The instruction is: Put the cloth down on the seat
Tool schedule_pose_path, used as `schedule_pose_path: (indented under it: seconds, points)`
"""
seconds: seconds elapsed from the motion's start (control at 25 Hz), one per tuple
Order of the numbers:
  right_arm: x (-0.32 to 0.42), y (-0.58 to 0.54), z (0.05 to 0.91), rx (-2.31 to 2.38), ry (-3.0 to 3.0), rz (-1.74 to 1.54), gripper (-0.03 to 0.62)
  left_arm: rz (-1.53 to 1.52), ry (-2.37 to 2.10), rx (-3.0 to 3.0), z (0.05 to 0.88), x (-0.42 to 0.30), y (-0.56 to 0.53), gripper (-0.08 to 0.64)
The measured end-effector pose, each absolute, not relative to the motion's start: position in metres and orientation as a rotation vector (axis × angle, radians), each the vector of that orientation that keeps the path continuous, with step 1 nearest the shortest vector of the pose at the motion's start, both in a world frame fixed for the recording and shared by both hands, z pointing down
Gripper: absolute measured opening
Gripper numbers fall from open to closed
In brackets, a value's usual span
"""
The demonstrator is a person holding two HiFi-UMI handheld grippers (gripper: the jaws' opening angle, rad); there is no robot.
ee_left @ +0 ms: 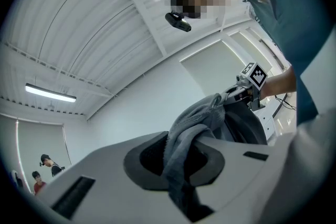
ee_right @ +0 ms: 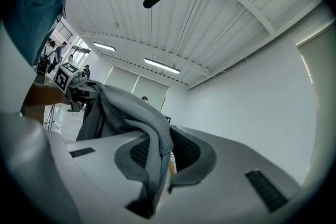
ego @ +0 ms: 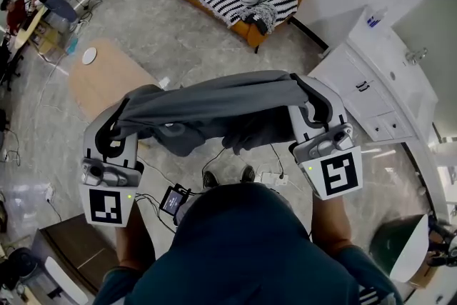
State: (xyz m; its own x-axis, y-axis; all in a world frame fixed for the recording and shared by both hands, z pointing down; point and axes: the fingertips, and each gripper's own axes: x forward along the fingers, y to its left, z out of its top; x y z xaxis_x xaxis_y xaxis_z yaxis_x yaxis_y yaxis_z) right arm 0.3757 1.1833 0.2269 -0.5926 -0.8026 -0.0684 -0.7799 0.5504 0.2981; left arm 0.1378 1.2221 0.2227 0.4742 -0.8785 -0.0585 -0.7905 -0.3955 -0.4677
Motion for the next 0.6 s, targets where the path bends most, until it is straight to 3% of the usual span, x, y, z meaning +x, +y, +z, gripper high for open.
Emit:
schedule_pose_path:
  seconds: [0.6]
  points:
    - [0.455,1.155,0.235,1.353,-2.756,-0.423,0.046,-0.332,1.413,-2.263,0.227,0.217,1.197,0.032]
